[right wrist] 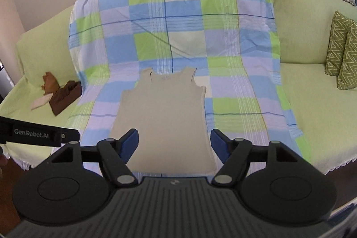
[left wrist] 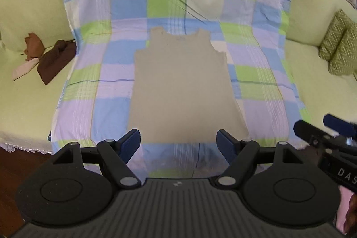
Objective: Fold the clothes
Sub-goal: 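Pull both grippers back from the flattened tank top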
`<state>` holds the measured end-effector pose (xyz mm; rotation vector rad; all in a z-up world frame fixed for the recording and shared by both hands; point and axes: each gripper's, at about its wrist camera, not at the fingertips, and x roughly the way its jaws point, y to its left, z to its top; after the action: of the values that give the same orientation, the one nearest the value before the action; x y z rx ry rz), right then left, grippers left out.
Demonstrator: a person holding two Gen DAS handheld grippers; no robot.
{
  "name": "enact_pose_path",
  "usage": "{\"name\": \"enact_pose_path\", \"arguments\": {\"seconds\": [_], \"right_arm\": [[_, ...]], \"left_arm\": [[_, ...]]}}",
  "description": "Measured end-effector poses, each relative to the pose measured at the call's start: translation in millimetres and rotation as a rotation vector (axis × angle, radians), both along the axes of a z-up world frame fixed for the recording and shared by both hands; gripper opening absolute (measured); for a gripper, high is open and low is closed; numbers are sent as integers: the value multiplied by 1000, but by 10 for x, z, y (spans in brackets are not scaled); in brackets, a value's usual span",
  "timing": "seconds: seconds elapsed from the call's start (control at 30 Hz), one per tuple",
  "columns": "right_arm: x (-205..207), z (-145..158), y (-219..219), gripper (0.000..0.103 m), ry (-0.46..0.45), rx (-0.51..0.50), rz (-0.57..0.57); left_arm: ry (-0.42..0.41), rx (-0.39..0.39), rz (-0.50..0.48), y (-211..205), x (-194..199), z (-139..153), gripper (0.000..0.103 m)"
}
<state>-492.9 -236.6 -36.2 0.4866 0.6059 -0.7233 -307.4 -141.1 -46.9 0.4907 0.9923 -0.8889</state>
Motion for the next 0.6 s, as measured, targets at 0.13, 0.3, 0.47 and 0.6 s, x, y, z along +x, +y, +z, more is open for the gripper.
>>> {"name": "enact_pose_path", "arguments": {"seconds": [0.13, 0.3, 0.47, 0.6], "right_arm": [[-59, 3, 86, 69, 14, -6, -2], [-30, -48, 127, 69, 53, 24, 3], [21, -134, 179, 69, 81, 49, 24], [62, -183, 211, 70, 98, 57, 29]], "left_arm": [[-8, -4, -12, 39, -23, 48, 77], [-24, 17, -6, 129, -6, 62, 77], [-6, 48, -1, 192, 10, -28, 77], [7, 82, -2, 231, 9, -125, 77]]}}
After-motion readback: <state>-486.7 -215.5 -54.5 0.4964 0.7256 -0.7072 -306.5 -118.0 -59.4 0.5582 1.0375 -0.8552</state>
